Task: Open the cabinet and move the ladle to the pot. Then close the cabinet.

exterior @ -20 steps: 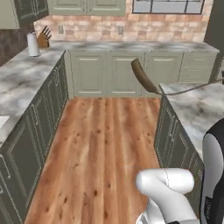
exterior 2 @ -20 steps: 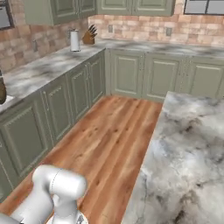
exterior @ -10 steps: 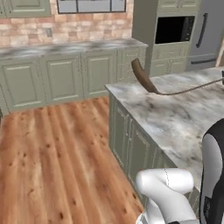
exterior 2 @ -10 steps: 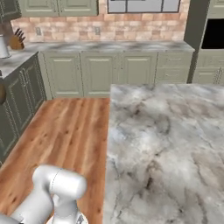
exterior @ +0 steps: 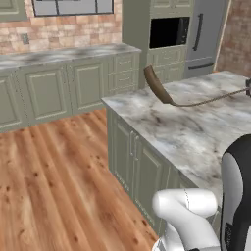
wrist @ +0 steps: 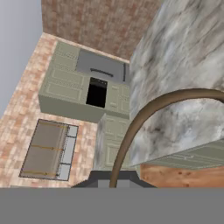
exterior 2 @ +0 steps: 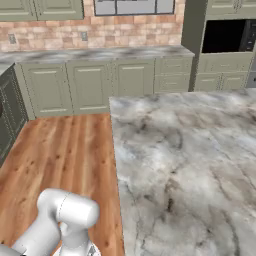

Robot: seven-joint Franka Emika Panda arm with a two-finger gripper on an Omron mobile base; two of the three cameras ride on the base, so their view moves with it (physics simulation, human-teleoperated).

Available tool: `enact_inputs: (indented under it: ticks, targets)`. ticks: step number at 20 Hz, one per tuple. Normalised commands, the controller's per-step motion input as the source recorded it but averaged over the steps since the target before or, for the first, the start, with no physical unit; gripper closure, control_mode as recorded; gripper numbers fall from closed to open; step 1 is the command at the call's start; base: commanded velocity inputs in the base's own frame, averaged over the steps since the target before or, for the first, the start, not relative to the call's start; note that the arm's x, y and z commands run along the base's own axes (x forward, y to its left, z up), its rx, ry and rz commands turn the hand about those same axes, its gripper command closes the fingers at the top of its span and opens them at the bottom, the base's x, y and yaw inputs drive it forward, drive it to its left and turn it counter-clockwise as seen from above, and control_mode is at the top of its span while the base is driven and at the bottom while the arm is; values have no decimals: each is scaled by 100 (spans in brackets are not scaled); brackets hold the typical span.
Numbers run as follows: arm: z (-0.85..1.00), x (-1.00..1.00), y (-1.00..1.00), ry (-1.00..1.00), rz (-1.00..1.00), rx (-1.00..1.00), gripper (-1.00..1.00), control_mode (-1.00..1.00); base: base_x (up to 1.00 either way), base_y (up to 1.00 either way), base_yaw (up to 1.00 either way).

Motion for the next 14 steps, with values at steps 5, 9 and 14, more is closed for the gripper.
enact_inputs:
  ticks: [5, 9, 14]
  targets:
    - [0, 0, 0, 0, 0, 0, 100, 100, 0, 0, -95]
    - [0, 0, 0, 0, 0, 0, 100, 100, 0, 2, -100]
    - [0, 0, 0, 0, 0, 0, 100, 100, 0, 10, -97]
